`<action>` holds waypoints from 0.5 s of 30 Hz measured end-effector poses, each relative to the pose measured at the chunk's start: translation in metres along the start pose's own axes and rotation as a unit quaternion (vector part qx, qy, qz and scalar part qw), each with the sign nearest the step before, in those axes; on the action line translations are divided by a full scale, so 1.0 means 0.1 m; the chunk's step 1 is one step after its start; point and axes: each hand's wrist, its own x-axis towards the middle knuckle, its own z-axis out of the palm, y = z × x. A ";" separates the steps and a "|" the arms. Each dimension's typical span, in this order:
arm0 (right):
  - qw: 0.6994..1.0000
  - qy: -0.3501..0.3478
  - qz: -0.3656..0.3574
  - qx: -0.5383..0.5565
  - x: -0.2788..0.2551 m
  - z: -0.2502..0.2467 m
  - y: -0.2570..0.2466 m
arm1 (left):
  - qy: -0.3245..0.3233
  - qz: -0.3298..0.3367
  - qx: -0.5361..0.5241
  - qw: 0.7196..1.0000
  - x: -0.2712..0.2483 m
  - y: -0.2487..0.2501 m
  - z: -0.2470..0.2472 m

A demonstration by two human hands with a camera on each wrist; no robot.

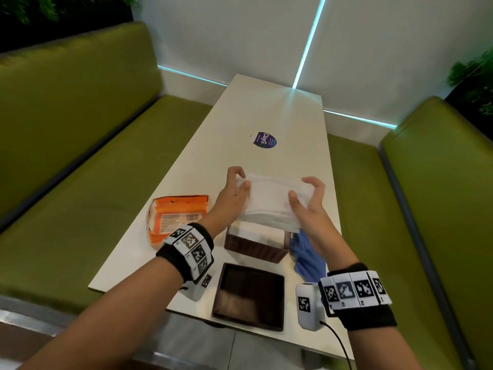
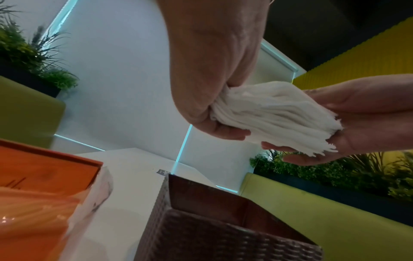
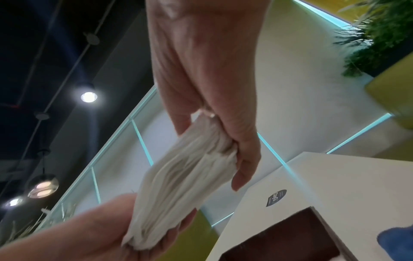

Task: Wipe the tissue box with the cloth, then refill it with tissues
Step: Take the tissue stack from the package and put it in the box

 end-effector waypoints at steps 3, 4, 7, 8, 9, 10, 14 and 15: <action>0.998 -0.064 -0.017 -0.013 0.03 -0.08 0.05 | -0.021 -0.002 -0.004 1.000 0.06 0.04 -0.02; 0.998 -0.064 -0.019 -0.020 0.06 -0.11 0.07 | -0.037 -0.012 -0.016 0.999 0.07 0.07 -0.04; 0.998 -0.063 0.025 -0.003 0.12 -0.19 0.15 | -0.143 -0.037 -0.049 0.988 0.09 0.09 -0.16; 0.997 -0.062 0.042 -0.006 0.12 -0.20 0.17 | -0.185 -0.044 -0.046 0.981 0.09 0.06 -0.22; 0.996 -0.059 0.057 -0.021 0.12 -0.21 0.20 | -0.216 -0.048 -0.035 0.975 0.10 0.03 -0.26; 0.995 -0.057 0.071 -0.042 0.12 -0.19 0.23 | -0.233 -0.051 -0.012 0.971 0.10 -0.01 -0.28; 0.980 -0.047 0.109 -0.159 0.15 -0.08 0.41 | -0.207 -0.073 0.105 0.970 0.08 -0.10 -0.21; 0.975 -0.050 0.113 -0.185 0.16 -0.05 0.45 | -0.201 -0.082 0.145 0.965 0.08 -0.13 -0.18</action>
